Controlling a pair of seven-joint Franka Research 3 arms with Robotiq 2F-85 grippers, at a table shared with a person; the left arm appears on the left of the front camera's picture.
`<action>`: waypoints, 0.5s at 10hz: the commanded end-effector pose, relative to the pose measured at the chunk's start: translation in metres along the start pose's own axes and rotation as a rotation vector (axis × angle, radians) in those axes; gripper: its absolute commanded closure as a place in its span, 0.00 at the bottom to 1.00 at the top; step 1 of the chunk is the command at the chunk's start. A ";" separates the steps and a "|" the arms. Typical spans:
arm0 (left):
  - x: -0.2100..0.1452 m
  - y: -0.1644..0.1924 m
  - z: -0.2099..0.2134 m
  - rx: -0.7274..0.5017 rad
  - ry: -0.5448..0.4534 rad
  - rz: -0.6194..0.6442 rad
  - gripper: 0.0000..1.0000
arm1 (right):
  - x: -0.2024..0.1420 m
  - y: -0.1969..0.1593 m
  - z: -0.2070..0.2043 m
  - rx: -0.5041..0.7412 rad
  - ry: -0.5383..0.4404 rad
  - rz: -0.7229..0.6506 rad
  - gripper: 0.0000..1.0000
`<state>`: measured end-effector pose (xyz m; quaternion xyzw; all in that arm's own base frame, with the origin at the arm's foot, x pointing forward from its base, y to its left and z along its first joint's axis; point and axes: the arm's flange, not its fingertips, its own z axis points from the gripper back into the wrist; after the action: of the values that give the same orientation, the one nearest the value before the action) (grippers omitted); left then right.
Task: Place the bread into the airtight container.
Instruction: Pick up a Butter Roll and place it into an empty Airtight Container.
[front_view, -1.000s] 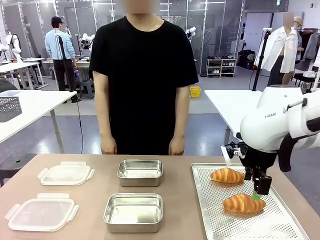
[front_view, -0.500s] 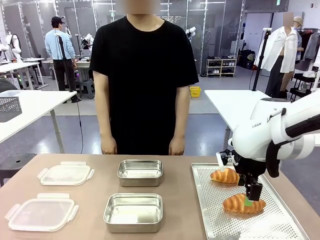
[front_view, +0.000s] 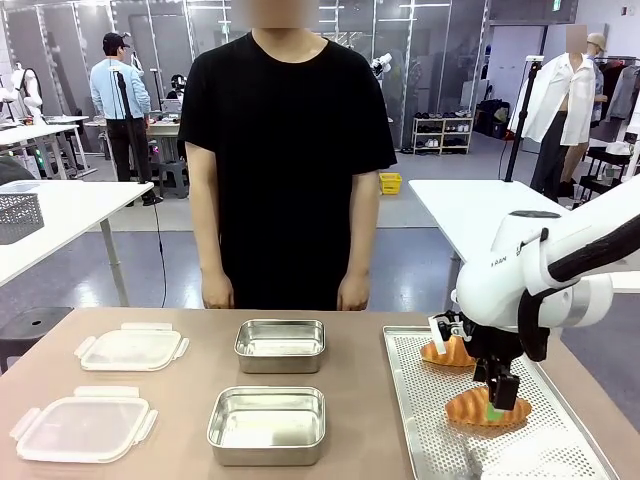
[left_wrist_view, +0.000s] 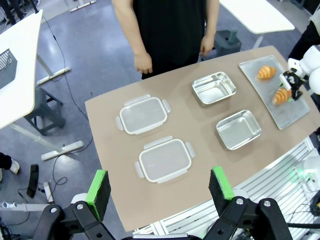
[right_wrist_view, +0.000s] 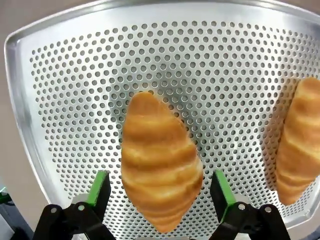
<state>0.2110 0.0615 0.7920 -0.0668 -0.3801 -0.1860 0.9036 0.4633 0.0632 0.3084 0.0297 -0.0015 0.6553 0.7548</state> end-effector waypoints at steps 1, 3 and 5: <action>0.003 0.000 0.001 0.002 0.000 -0.002 0.00 | -0.003 -0.011 -0.009 0.020 -0.015 0.019 0.00; 0.003 0.000 0.001 0.002 0.000 -0.002 0.00 | -0.002 -0.015 -0.020 0.056 0.008 0.029 0.00; 0.003 0.000 0.001 0.002 0.000 -0.002 0.00 | -0.001 -0.014 -0.024 0.056 0.005 0.060 0.02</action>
<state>0.2110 0.0615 0.7920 -0.0668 -0.3800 -0.1860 0.9036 0.4728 0.0625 0.2837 0.0429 0.0194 0.6601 0.7497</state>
